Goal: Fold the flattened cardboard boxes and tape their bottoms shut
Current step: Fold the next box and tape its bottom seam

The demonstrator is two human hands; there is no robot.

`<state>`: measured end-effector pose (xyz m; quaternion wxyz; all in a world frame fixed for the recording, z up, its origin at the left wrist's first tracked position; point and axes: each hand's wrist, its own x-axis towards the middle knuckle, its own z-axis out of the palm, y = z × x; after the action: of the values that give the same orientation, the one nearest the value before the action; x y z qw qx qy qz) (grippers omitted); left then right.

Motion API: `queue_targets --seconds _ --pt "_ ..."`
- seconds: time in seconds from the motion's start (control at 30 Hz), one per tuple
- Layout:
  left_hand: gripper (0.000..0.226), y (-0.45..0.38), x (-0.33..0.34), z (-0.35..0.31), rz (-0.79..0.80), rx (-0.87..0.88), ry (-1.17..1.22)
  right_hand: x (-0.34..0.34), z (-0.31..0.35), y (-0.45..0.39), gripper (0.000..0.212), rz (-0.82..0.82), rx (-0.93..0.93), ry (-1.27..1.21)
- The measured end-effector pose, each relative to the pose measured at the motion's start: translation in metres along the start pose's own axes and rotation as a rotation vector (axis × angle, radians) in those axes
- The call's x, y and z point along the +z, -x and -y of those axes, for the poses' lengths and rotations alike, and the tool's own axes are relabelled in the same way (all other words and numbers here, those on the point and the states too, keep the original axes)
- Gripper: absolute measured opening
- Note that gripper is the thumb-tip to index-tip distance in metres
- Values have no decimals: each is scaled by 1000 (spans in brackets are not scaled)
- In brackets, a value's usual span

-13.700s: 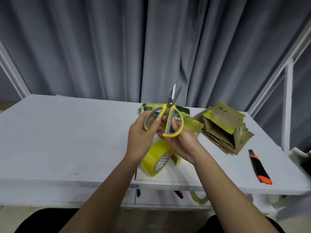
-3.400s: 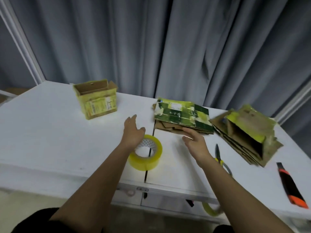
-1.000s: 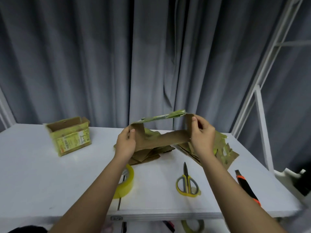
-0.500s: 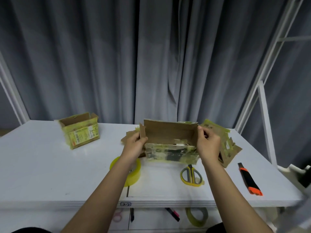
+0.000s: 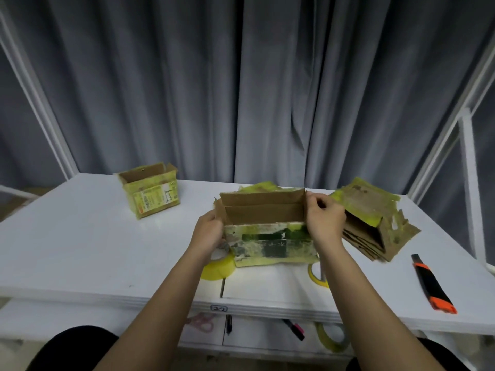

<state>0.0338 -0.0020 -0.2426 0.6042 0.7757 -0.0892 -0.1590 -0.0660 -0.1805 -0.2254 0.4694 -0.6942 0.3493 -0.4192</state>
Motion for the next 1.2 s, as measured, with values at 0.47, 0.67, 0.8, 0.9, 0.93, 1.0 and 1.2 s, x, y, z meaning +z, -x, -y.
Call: queue_targets --seconds 0.47,0.67,0.8,0.9,0.93,1.0,1.2 --pt "32 -13 13 -11 44 66 -46 -13 -21 -7 17 42 162 -201" --pt "31 -21 19 2 75 0 -42 -15 -41 3 29 136 218 -294" --pt "27 -24 20 12 84 -29 33 -10 -52 11 23 149 157 -373" --pt "25 -24 20 11 107 -53 74 -8 -56 14 16 145 36 -342" --pt "24 -23 20 12 117 -53 87 -8 -58 15 15 149 -14 -307" --pt "23 -22 19 13 137 -56 102 -6 -62 16 14 177 -110 -222" --pt "27 -23 18 20 167 -34 87 -17 -79 11 17 327 -359 95"
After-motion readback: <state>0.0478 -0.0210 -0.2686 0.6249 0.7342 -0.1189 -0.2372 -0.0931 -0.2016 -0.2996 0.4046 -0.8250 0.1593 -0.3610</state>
